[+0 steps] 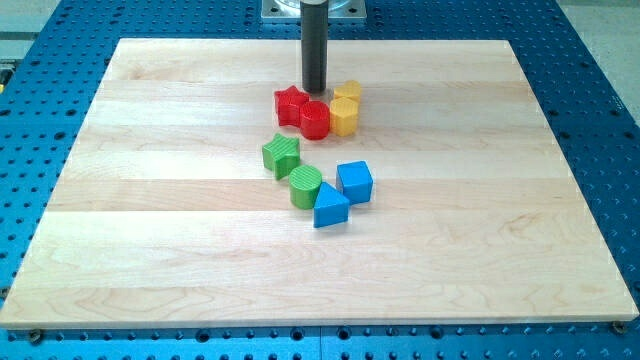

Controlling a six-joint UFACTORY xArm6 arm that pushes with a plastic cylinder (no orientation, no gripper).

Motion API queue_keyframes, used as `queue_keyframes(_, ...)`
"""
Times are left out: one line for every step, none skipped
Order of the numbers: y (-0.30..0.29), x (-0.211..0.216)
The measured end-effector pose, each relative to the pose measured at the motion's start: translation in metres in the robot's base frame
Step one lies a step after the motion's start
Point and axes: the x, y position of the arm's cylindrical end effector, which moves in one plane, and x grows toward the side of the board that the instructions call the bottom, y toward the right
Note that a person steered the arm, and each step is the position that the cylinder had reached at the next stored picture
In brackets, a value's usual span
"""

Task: Push the yellow blocks slightly down

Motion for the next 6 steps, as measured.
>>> queue_keyframes(0.012,0.008)
queue_keyframes(0.023,0.020)
queue_keyframes(0.030,0.036)
queue_keyframes(0.030,0.041)
queue_keyframes(0.030,0.039)
queue_keyframes(0.030,0.040)
